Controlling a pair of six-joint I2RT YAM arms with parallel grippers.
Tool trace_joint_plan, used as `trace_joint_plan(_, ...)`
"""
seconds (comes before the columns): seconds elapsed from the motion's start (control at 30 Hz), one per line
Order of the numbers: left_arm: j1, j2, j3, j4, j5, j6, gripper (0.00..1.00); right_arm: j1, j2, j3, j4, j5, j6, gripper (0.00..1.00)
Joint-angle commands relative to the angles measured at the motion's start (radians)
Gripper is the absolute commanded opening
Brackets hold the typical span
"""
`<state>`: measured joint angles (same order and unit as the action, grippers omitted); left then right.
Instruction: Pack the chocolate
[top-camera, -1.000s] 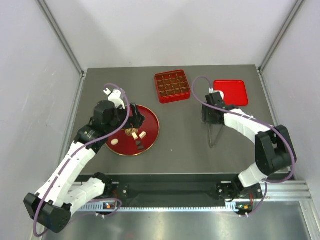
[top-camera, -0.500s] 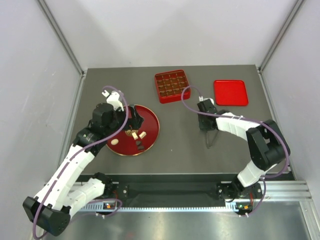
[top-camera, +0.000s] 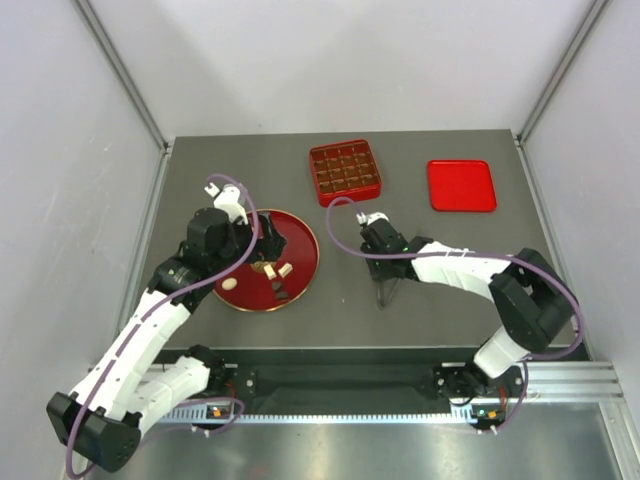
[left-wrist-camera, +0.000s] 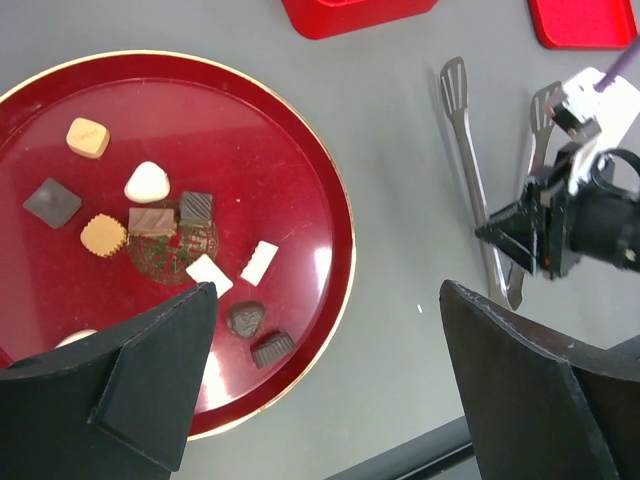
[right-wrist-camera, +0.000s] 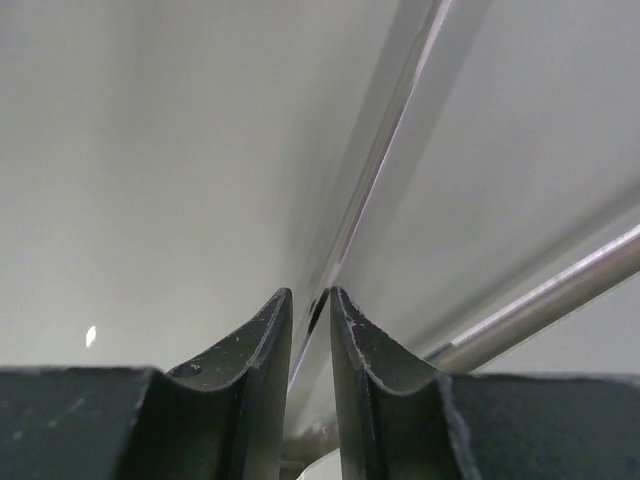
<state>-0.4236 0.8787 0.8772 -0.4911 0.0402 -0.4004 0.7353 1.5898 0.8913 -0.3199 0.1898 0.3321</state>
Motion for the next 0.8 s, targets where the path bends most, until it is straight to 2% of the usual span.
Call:
trace_joint_plan(0.0,-0.003,-0.017,-0.004,0.045,0.001,0.012,0.98,0.052,-0.076,-0.021,0.019,-0.003,-0.011,0.23)
trace_joint_plan(0.23,-0.003,-0.018,-0.006,0.049,0.016,0.011,0.98,0.096,-0.163,-0.055,-0.045,0.045,-0.033,0.20)
trace_joint_plan(0.33,-0.003,-0.023,-0.009,0.048,0.021,0.009,0.98,0.101,-0.214,-0.046,-0.096,0.091,0.008,0.37)
trace_joint_plan(0.37,-0.003,-0.024,-0.012,0.048,0.024,0.009,0.98,0.101,-0.229,-0.037,-0.110,0.109,0.054,0.45)
trace_joint_plan(0.4,-0.003,-0.030,-0.012,0.046,0.024,0.009,0.98,0.101,-0.260,-0.028,-0.123,0.118,0.083,0.65)
trace_joint_plan(0.47,-0.003,-0.038,-0.015,0.043,0.023,0.008,0.98,0.101,-0.286,-0.002,-0.171,0.157,0.178,0.91)
trace_joint_plan(0.5,-0.003,-0.041,-0.015,0.043,0.023,0.006,0.98,0.101,-0.303,0.006,-0.188,0.175,0.217,0.99)
trace_joint_plan(0.63,-0.003,-0.050,-0.024,0.042,0.018,-0.005,0.98,0.099,-0.310,0.028,-0.272,0.232,0.407,1.00)
trace_joint_plan(0.77,-0.003,-0.056,-0.027,0.045,0.033,-0.009,0.98,0.099,-0.281,0.050,-0.306,0.292,0.498,1.00)
